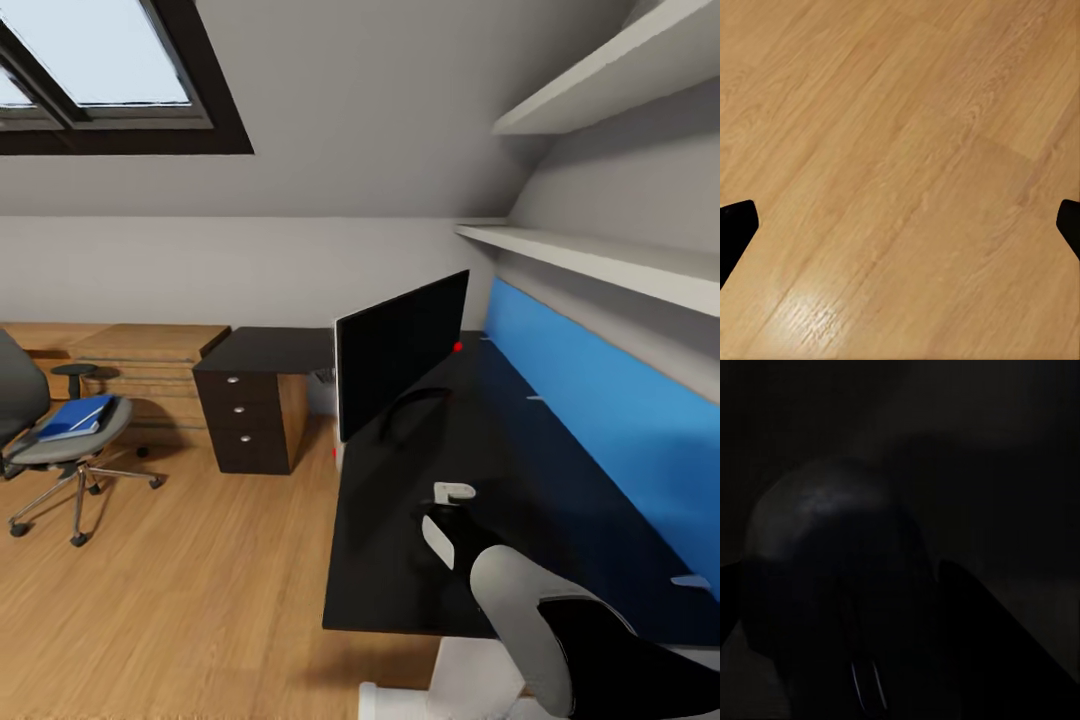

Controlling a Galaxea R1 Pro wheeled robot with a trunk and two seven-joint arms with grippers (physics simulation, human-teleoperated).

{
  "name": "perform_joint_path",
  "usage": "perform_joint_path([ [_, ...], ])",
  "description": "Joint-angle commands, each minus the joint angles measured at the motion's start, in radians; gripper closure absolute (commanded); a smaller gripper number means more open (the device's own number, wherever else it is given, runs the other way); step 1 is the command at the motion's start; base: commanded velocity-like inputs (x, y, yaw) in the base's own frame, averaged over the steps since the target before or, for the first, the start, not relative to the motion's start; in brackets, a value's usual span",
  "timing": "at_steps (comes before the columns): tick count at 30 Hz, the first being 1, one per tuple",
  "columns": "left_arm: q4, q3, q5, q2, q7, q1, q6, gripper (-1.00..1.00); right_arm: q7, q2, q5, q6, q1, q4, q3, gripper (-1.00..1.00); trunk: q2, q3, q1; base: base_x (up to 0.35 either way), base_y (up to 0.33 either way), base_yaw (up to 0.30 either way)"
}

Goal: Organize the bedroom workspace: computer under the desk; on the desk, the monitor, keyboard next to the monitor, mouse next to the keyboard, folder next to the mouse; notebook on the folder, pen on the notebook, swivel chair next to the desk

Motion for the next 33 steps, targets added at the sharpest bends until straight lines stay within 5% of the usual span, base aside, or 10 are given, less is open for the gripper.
perform_joint_path([
  [1,0.001,-0.004,0.01,0.0,0.001,-0.001,-0.003,-1.0,0.006,0.001,-0.009,0.003,0.0,-0.002,-0.001,1.0,-0.001,-0.001,0.0,-0.142,0.307,0.0],
  [11,0.012,-0.006,-0.017,-0.003,0.001,-0.001,-0.003,-1.0,0.05,0.001,-0.011,-0.025,0.001,-0.001,-0.001,1.0,-0.001,-0.001,0.0,-0.13,0.31,0.0],
  [33,0.014,-0.033,-0.018,-0.006,0.001,-0.001,-0.002,-1.0,0.117,0.001,-0.01,-0.027,0.006,0.0,-0.001,1.0,-0.001,-0.001,0.0,-0.003,0.331,0.109],
])
